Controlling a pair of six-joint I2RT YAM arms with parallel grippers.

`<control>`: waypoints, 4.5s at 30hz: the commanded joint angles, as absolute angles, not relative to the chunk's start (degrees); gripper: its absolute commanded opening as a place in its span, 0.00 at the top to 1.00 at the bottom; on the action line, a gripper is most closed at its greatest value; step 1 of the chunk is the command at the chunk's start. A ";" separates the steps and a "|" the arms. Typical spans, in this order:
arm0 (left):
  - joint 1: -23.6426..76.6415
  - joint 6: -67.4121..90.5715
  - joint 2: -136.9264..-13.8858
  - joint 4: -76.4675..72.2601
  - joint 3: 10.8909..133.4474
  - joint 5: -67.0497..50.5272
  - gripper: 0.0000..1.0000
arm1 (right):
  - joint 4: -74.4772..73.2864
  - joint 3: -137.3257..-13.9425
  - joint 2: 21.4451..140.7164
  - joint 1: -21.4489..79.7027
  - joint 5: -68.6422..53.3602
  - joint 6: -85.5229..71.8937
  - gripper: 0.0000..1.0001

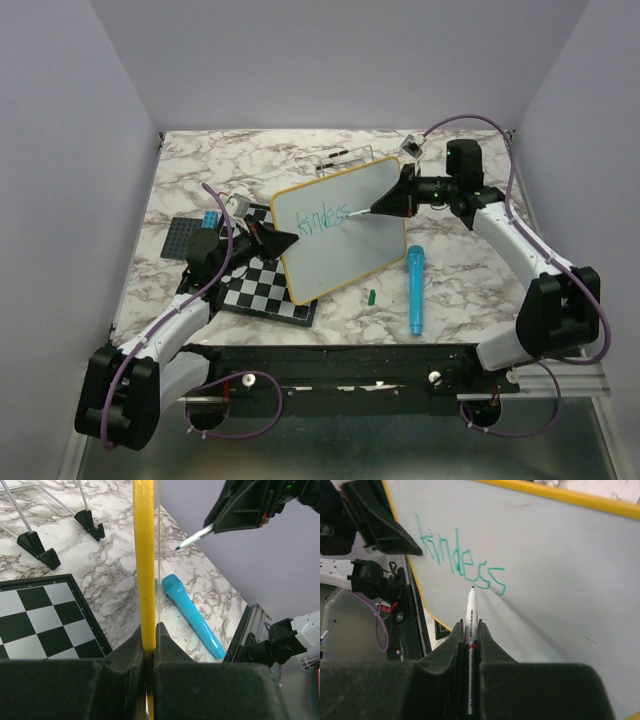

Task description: Write a sentence on the whiteboard

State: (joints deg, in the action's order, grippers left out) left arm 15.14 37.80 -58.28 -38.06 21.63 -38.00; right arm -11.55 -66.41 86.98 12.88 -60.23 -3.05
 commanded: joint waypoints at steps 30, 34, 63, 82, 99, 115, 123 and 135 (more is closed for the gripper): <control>16.00 35.60 -56.43 -40.61 22.50 -39.90 1.00 | -9.67 -64.25 80.07 5.36 -66.80 2.55 0.99; 16.00 35.60 -56.43 -40.52 22.50 -39.81 1.00 | -9.58 -64.16 80.33 5.19 -66.88 2.90 0.99; 16.08 35.95 -56.25 -39.64 22.85 -39.64 1.00 | -11.59 -65.21 80.59 5.19 -64.69 9.75 0.99; 16.17 36.12 -56.78 -39.90 22.94 -39.55 1.00 | -2.64 -62.32 82.35 5.54 -60.82 7.56 0.99; 16.26 36.21 -56.34 -39.82 22.85 -39.55 1.00 | 2.55 -60.82 85.69 6.24 -61.61 2.73 0.99; 16.26 36.04 -56.43 -39.90 23.03 -39.73 1.00 | 2.72 -60.47 86.04 6.33 -61.70 2.29 0.99; 16.26 36.21 -56.42 -39.81 23.03 -39.73 1.00 | 2.64 -60.56 86.48 6.42 -62.05 2.29 0.99; 16.26 36.12 -56.16 -39.73 22.85 -39.64 1.00 | 3.08 -60.29 86.40 6.68 -63.37 1.85 0.99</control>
State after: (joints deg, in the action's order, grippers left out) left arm 15.79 37.50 -57.32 -37.19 21.63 -37.98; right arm 1.32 -61.39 85.86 6.33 -61.84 2.35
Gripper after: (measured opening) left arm 0.109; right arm 0.149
